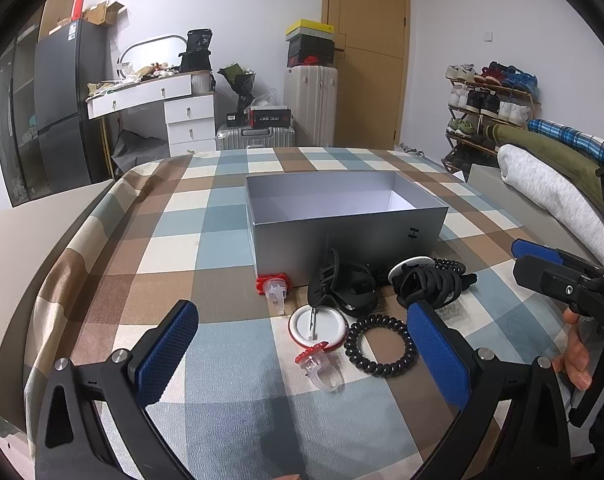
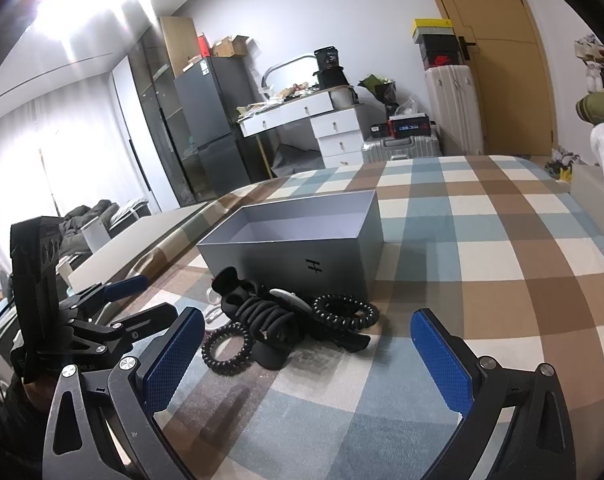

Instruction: Organize jewelry

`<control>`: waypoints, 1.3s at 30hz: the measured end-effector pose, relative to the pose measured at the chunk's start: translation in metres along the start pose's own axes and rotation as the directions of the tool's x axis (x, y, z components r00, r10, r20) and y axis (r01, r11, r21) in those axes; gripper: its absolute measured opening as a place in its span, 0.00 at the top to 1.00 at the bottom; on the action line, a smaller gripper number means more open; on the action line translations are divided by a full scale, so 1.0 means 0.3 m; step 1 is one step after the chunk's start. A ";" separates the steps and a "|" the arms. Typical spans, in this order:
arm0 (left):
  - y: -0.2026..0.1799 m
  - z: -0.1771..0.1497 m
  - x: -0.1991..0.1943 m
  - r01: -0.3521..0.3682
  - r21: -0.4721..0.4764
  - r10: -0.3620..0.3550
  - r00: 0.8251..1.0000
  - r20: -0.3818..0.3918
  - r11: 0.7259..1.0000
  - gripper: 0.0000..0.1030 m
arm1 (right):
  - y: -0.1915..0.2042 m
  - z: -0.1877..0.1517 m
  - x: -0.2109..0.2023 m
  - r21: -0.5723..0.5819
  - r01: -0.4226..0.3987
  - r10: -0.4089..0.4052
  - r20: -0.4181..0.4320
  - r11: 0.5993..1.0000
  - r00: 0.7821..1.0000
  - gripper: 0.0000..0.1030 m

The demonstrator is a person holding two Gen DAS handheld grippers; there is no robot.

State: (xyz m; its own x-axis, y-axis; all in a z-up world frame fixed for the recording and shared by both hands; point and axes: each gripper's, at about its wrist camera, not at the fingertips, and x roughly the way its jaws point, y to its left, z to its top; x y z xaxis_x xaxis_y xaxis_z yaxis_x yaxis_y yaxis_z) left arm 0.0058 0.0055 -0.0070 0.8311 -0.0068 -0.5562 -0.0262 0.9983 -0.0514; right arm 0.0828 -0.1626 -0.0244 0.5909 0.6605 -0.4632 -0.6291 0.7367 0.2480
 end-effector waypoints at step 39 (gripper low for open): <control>-0.002 0.000 -0.005 -0.006 0.003 0.006 1.000 -0.003 1.000 0.01 | -0.007 0.003 0.004 0.007 -0.001 0.001 -0.005 1.000 1.000 0.00</control>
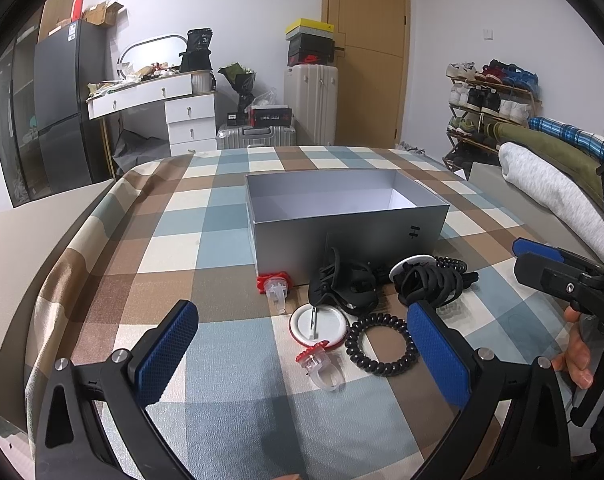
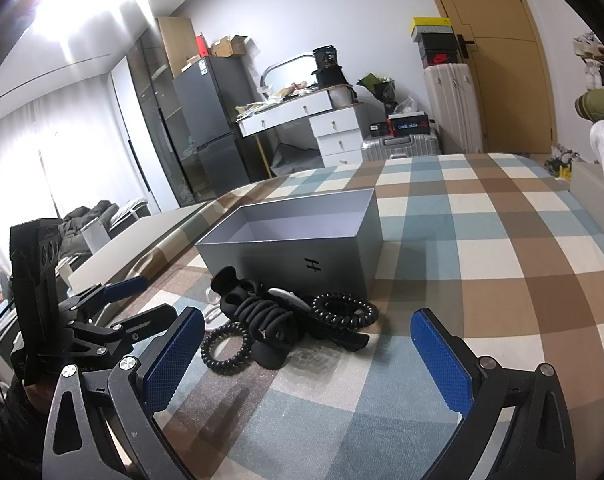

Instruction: Organize jewelry

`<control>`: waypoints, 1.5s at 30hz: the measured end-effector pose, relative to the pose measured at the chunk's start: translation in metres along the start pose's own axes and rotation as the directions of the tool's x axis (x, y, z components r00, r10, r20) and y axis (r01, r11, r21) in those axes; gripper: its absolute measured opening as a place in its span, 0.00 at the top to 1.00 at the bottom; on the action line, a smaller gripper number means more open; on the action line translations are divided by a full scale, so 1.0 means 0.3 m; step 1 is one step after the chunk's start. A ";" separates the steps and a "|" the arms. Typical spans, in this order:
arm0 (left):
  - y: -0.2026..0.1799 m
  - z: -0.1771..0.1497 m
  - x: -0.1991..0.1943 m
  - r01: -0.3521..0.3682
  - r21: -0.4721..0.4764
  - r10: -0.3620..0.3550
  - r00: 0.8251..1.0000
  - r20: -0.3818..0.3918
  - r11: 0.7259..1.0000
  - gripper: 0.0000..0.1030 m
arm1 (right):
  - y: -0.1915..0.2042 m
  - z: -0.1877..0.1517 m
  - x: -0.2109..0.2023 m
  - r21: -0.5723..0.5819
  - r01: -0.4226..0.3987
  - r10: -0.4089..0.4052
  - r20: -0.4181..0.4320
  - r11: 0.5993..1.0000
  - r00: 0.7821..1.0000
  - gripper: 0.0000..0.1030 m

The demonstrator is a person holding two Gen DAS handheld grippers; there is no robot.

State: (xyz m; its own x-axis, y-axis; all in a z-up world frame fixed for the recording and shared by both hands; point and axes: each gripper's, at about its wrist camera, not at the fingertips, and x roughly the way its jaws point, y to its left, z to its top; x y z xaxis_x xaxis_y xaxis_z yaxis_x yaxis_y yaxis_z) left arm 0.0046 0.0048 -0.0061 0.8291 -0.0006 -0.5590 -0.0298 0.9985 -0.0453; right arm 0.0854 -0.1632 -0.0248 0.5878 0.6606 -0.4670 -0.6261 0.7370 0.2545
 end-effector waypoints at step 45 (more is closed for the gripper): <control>0.031 -0.007 0.098 0.101 0.055 -0.080 0.948 -0.309 0.993 0.34 | 0.079 0.020 0.255 -0.009 0.030 -0.031 -0.350 1.000 0.936 0.70</control>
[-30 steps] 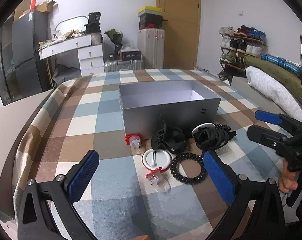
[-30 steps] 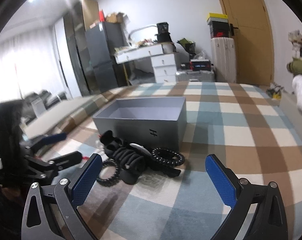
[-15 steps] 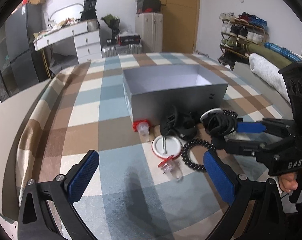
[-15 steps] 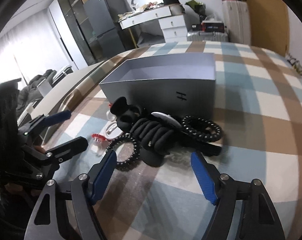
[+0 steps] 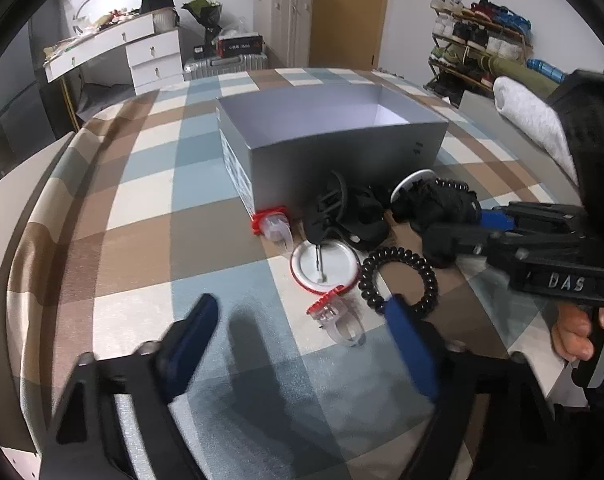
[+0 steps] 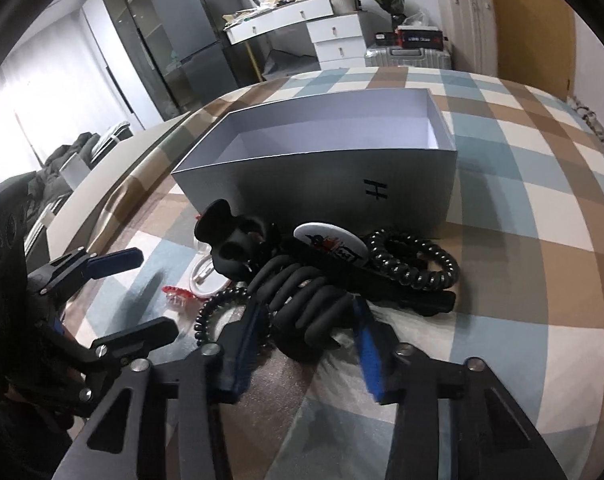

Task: Organize jewelry
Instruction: 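Grasp the red-capped clear ring case with the left gripper while the right grasps a black claw clip, then lower both held items into the grey box and open both grippers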

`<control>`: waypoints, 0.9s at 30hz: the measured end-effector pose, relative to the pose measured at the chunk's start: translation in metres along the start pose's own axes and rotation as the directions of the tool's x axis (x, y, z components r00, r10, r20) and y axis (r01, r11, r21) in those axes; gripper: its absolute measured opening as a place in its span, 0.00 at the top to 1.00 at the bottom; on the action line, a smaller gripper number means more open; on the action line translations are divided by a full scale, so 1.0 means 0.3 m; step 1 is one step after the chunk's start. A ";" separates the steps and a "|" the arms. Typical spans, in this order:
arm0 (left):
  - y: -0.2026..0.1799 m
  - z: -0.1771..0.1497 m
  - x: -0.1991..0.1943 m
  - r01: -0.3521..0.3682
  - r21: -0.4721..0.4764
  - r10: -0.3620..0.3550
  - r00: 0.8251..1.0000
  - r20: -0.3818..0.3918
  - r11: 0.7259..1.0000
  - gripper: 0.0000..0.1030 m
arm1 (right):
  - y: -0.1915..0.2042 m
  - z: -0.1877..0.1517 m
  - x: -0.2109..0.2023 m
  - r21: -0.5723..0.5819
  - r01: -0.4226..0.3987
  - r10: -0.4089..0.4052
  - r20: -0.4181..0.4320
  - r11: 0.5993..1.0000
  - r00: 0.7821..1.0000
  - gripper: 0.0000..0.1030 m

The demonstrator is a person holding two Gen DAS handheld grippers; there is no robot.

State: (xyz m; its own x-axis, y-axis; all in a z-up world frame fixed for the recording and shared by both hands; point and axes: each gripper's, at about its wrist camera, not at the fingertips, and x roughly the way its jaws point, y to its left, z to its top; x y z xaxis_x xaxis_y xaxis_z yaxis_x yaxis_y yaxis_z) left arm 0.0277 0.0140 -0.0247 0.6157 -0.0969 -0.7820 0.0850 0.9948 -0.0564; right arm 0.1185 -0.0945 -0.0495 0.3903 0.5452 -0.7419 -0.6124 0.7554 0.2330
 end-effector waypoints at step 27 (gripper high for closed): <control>-0.003 0.060 -0.108 0.093 0.010 -0.093 0.976 0.198 0.996 0.85 | -0.016 -0.004 -0.180 -0.026 -0.037 0.042 0.194 0.999 0.980 0.70</control>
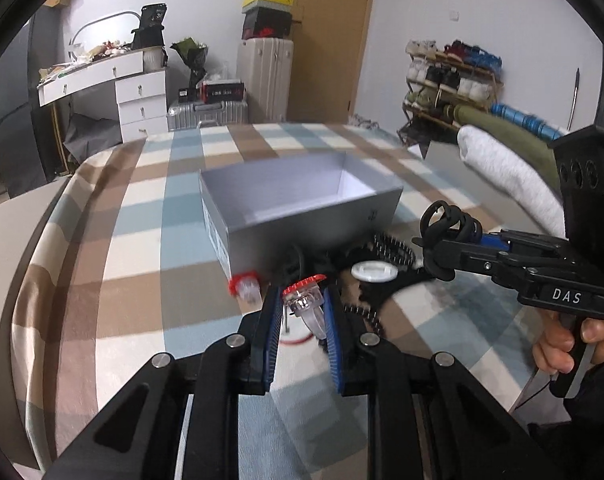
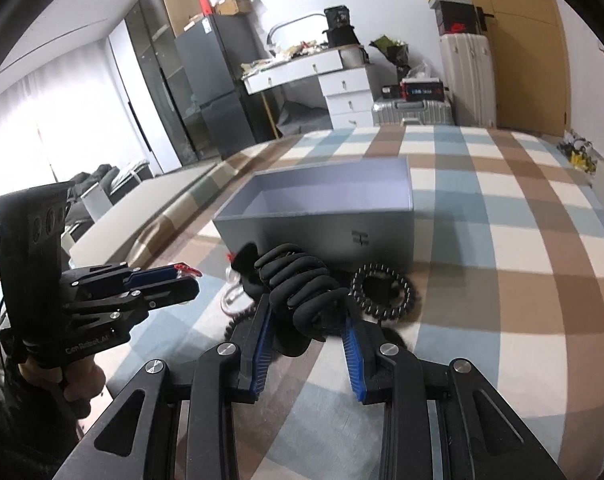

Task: Organize jewelry
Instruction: 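Lower both held items into the grey box and open both grippers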

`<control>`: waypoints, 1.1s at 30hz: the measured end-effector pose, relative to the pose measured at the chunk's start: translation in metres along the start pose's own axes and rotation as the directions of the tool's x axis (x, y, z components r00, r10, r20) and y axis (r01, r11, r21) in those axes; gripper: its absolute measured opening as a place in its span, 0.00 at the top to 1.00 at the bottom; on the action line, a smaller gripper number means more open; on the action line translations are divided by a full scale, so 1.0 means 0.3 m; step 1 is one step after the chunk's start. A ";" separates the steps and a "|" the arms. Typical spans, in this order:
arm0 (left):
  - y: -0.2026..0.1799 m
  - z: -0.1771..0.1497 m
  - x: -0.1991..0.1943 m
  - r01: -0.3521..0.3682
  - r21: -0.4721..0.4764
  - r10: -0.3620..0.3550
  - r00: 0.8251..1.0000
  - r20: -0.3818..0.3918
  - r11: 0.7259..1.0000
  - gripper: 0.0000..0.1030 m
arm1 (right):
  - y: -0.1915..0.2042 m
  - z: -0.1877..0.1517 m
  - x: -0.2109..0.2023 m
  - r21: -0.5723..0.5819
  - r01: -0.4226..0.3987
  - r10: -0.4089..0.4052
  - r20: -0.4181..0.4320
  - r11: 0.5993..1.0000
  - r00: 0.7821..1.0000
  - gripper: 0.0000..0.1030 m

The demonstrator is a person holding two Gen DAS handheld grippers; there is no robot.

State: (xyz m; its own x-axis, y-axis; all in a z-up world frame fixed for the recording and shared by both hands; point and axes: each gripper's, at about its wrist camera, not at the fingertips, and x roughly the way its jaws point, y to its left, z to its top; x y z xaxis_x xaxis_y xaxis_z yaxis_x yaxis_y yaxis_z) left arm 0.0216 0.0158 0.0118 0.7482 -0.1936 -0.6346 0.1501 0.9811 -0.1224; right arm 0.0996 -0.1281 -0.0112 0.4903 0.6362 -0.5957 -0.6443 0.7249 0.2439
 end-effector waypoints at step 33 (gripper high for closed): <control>0.076 0.160 0.195 -0.067 -0.041 0.067 0.998 -0.003 0.997 0.85 | -0.118 0.240 0.205 0.060 -0.004 0.006 -0.031 0.998 1.000 0.70</control>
State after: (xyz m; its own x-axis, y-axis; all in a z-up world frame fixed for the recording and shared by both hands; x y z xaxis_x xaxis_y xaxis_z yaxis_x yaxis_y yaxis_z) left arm 0.0999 0.0266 0.0086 0.7549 -0.1276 -0.6433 0.0733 0.9912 -0.1106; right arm 0.1949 -0.0958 -0.0012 0.4682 0.6322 -0.6174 -0.6099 0.7368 0.2919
